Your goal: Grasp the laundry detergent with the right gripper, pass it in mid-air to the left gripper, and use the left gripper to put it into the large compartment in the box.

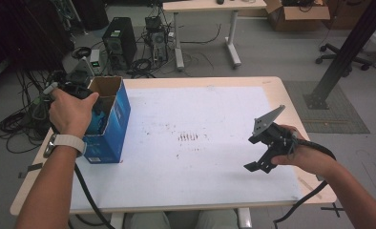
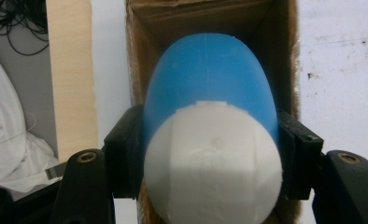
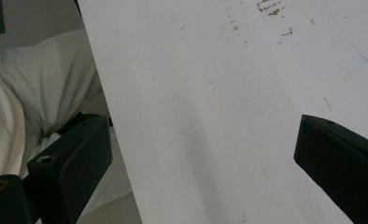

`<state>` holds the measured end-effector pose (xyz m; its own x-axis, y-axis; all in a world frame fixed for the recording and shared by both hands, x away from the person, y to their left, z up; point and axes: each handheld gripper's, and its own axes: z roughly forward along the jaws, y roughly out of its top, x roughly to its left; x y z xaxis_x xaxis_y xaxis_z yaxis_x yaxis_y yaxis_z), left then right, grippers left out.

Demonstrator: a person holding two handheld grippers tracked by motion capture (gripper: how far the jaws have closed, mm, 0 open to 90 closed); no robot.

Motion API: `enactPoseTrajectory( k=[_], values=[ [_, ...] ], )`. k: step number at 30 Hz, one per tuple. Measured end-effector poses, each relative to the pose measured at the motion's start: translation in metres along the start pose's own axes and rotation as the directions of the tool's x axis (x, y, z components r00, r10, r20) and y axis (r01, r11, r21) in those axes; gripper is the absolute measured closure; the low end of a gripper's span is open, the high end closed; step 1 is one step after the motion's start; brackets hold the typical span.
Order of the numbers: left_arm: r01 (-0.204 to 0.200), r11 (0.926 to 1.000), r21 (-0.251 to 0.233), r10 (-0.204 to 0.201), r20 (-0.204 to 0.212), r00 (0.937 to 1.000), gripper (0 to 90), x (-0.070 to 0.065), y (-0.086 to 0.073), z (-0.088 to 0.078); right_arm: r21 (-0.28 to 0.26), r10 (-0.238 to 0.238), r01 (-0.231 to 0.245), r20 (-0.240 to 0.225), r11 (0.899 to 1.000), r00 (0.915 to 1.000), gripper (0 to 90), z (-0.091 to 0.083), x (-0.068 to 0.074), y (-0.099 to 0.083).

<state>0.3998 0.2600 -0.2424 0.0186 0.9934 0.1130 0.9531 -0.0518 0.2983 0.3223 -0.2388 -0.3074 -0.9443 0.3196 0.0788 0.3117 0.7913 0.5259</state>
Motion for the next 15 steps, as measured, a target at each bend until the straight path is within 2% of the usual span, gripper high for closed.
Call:
enactPoseTrajectory(
  k=[15],
  values=[
    [-0.024,0.9989,0.039,0.025,-0.004,0.9997,38.0,0.001,-0.005,0.03,0.015,0.009,-0.009,0.0,1.0,1.0,4.4,0.005,0.0,-0.002]
  ],
)
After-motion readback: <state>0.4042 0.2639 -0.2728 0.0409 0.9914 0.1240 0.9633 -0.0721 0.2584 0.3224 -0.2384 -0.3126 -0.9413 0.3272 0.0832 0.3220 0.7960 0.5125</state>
